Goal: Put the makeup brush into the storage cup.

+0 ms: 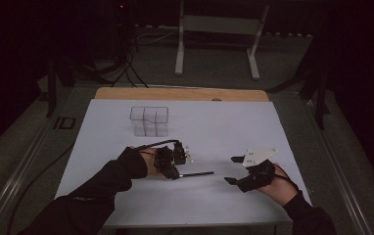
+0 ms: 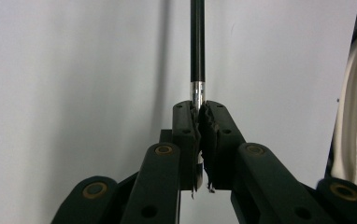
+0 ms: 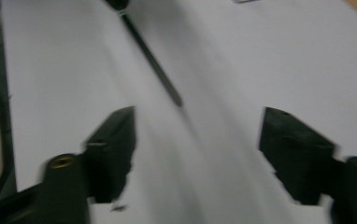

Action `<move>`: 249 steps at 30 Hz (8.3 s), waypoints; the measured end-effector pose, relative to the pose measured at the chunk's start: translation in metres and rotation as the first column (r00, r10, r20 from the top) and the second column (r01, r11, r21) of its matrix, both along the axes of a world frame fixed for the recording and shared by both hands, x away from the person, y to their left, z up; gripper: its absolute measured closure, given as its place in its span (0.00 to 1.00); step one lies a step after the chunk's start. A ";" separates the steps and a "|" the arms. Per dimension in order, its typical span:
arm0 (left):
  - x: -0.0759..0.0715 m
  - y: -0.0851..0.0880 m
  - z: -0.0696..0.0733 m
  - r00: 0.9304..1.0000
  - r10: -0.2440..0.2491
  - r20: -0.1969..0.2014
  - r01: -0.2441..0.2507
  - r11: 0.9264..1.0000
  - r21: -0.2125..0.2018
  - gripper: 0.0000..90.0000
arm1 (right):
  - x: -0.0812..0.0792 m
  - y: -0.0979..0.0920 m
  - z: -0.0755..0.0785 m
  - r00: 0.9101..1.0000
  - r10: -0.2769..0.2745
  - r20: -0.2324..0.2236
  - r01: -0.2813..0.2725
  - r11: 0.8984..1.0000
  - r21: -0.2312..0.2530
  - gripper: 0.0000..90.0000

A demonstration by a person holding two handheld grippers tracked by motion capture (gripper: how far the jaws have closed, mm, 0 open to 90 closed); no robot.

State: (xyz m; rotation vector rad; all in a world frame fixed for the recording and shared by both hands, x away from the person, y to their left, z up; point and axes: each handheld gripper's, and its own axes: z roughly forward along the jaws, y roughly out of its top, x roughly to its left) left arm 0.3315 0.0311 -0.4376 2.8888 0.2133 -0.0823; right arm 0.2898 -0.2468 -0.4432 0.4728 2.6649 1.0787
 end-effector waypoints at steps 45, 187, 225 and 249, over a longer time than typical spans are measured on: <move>0.000 -0.022 0.012 1.000 -0.007 0.024 0.009 0.994 -0.107 0.76 | 0.006 0.049 -0.022 0.963 0.267 0.030 -0.236 0.894 -0.382 0.93; 0.014 0.029 0.031 0.896 0.415 -0.155 -0.386 0.560 -0.733 0.07 | 0.004 -0.009 -0.017 0.927 -0.300 -0.225 0.358 0.887 0.291 0.93; 0.043 -0.021 0.002 0.844 0.380 -0.378 -0.509 0.349 -0.787 0.70 | 0.005 -0.006 -0.019 0.933 -0.278 -0.229 0.336 0.900 0.278 0.93; 0.026 -0.030 0.028 0.877 0.329 -0.350 -0.451 0.315 -0.835 0.94 | 0.006 -0.005 -0.025 0.943 -0.256 -0.213 0.312 0.901 0.302 0.66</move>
